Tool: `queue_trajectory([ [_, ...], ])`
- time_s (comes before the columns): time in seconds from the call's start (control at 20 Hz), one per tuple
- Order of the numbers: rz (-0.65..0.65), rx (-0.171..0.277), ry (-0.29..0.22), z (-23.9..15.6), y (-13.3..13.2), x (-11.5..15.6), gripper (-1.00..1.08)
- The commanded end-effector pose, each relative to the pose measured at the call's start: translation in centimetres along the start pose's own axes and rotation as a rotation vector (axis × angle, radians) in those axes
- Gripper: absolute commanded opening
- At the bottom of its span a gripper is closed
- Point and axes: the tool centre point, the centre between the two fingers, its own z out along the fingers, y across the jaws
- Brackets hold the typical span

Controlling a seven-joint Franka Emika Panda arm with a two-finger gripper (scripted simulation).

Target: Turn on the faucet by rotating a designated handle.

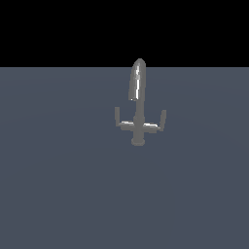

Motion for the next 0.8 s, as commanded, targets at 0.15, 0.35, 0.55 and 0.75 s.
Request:
queue_trajectory([
  [0.15, -0.171, -0.012, -0.087, 0.5, 1.6, 1.4, -1.0],
  [0.35, -0.294, -0.013, -0.149, 0.9, 2.7, 2.5, -1.0],
  [0.55, -0.418, -0.009, -0.209, 1.3, 3.8, 3.7, -1.0],
  [0.75, -0.541, 0.0, -0.269, 1.8, 4.9, 4.9, -1.0],
])
